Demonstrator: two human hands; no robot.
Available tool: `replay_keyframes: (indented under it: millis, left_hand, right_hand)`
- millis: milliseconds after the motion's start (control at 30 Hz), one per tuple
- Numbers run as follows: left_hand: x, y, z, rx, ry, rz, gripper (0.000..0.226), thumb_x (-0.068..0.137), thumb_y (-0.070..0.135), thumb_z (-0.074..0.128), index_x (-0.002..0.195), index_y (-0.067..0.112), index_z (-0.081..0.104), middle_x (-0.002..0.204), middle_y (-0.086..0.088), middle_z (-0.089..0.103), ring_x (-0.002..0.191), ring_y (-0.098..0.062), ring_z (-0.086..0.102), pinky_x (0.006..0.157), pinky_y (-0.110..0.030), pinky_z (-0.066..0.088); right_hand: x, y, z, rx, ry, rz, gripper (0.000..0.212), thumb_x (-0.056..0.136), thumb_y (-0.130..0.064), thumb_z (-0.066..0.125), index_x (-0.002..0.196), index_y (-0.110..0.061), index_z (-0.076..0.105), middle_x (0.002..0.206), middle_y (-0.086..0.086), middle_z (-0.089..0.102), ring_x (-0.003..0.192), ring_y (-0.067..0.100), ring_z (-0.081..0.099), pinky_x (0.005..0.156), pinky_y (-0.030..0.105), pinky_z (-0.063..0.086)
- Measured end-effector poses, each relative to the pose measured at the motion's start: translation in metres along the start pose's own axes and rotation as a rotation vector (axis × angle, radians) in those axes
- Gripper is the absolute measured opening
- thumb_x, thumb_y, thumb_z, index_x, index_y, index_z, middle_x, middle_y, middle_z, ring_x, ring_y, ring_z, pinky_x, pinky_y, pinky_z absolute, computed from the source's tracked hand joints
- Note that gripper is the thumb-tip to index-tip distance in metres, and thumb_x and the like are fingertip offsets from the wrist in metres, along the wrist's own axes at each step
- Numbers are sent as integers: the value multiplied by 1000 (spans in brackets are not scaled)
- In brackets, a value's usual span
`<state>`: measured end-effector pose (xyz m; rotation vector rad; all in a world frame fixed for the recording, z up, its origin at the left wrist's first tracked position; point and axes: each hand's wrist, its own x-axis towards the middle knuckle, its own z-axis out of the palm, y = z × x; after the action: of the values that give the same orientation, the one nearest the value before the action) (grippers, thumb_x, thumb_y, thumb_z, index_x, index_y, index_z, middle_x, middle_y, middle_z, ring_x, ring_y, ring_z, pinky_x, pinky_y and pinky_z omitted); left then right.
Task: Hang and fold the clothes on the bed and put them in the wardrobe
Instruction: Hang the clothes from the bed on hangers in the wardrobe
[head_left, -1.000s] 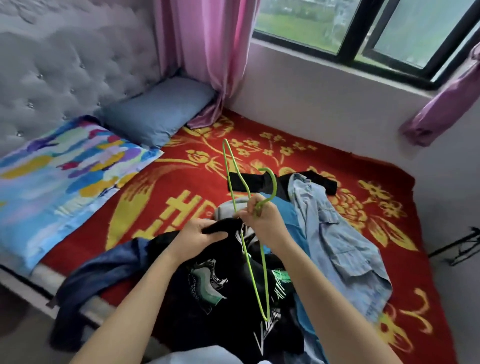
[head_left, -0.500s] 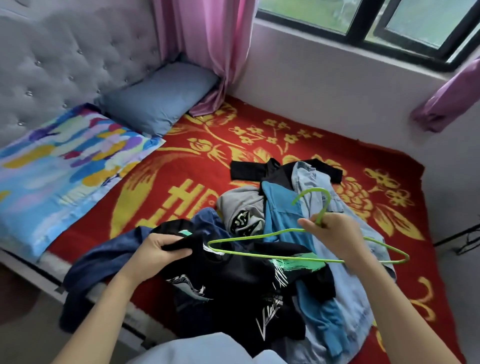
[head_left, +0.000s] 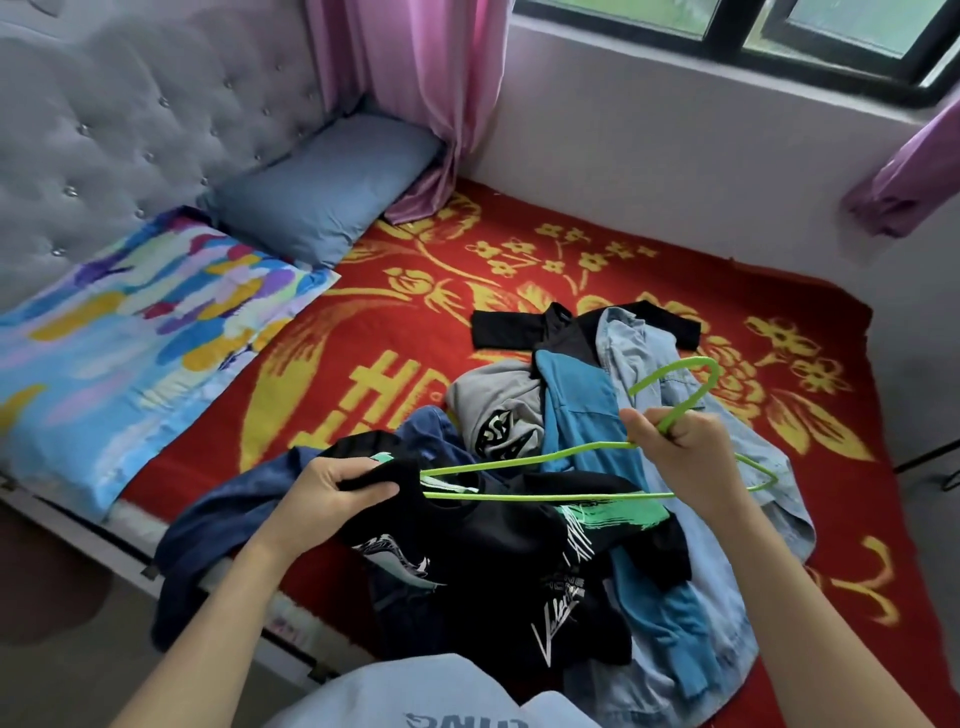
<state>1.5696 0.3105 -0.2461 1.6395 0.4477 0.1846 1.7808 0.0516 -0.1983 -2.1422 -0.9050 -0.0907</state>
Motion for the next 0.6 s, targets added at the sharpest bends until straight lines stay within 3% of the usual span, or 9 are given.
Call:
replay_keyframes:
  millis: [100,167,267,333,433,533,600]
  left_hand:
    - [-1,-1,-2,200,29,114,30,75,-1,71,86,26,75,81,-3,72,87,-22,61,78,-30,51]
    - [0,-1,3,392,59,241,28,72,3,76,94,20,75,77,-6,68,83,-15,51,77,-31,45]
    - [2,12,13,595,42,474,20,75,24,73,89,10,77,71,-4,67,75,-9,55,68,-34,46]
    - [4,27,20,738,72,591,33,78,35,59,81,7,76,68,-1,69,66,-15,63,56,-29,48]
    - [5,49,30,865,147,731,32,78,34,54,74,11,75,61,1,68,53,-12,63,41,-20,46]
    - [7,66,43,869,142,798,33,79,35,53,75,11,75,62,1,68,54,-14,65,40,-22,47]
    - [9,72,49,880,103,810,34,80,36,52,76,11,75,63,0,68,54,-15,65,39,-22,46]
  right_hand:
    - [0,-4,9,31,49,11,57,89,-11,58,41,-19,28,37,-2,28,36,14,36,41,43,35]
    - [-1,-10,17,40,91,-28,61,89,-12,58,41,-28,24,36,-10,26,34,15,40,39,39,34]
    - [-5,-28,36,60,201,-90,62,88,-15,60,45,-39,23,32,5,36,33,30,50,39,37,36]
    - [-9,-43,47,77,270,-105,58,89,-25,58,38,-31,31,33,11,42,32,30,48,38,34,35]
    - [-13,-61,64,111,327,-61,62,89,-36,50,37,-3,40,34,14,43,31,28,44,38,34,35]
    - [-16,-87,80,54,378,-128,51,86,-30,49,40,-11,37,34,3,33,35,12,29,42,26,26]
    - [-15,-101,86,31,358,-122,45,86,-34,47,47,-13,44,40,-3,32,45,13,31,44,25,24]
